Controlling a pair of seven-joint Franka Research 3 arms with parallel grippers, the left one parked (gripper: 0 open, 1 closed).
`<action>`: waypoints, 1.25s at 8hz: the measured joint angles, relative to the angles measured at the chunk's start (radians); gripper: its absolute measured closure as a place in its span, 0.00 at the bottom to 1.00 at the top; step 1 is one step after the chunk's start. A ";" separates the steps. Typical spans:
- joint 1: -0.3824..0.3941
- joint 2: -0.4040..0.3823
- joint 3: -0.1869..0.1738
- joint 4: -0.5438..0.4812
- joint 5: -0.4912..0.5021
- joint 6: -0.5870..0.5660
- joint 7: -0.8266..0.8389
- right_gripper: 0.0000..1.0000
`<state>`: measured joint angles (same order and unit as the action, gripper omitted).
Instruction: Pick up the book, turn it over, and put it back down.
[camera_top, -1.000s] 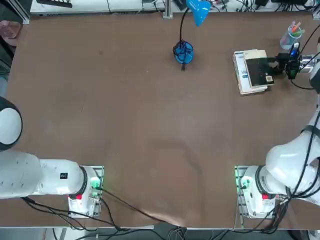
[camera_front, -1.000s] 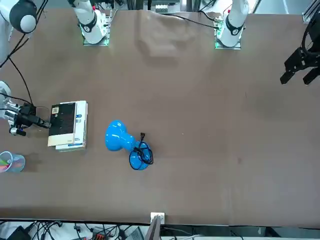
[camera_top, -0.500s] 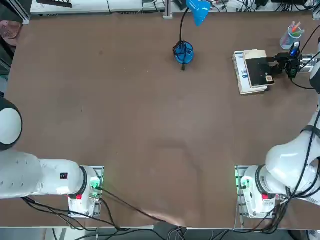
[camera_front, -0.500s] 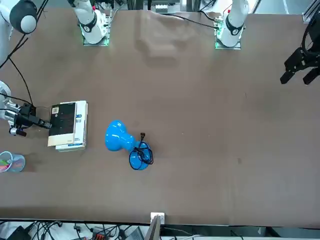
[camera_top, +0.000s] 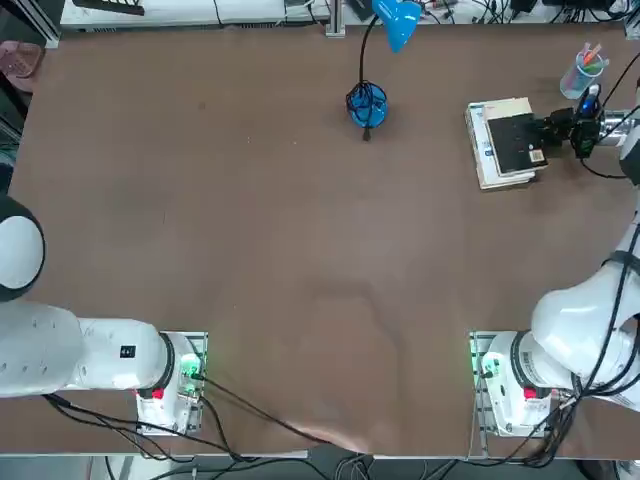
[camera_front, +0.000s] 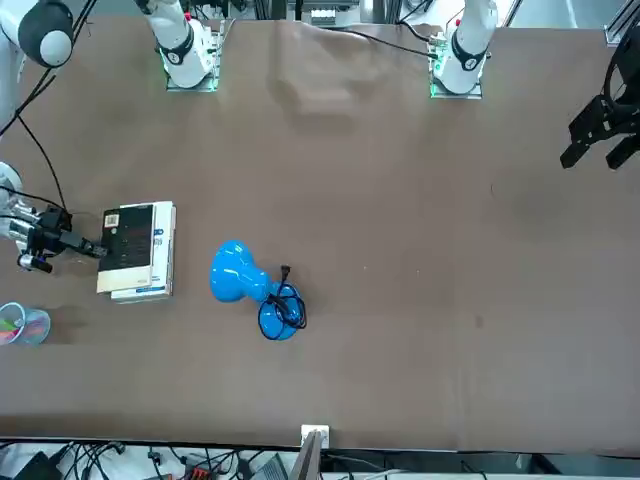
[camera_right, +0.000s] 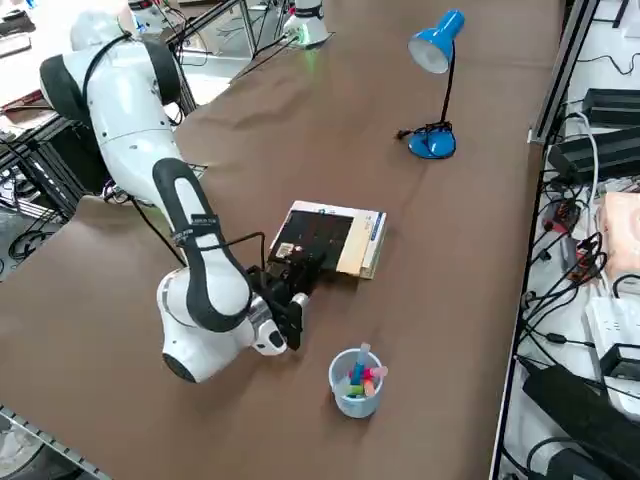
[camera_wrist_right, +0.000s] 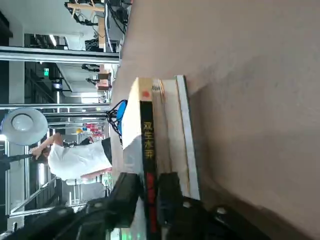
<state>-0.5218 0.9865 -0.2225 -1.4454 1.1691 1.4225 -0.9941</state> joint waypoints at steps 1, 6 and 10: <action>-0.001 0.000 0.000 0.001 0.002 -0.015 -0.002 0.85; -0.001 -0.068 -0.012 0.189 -0.159 -0.103 0.054 0.88; 0.203 -0.317 -0.007 0.312 -0.699 -0.002 0.217 0.88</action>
<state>-0.3185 0.6695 -0.2300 -1.1331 0.4702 1.4202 -0.7775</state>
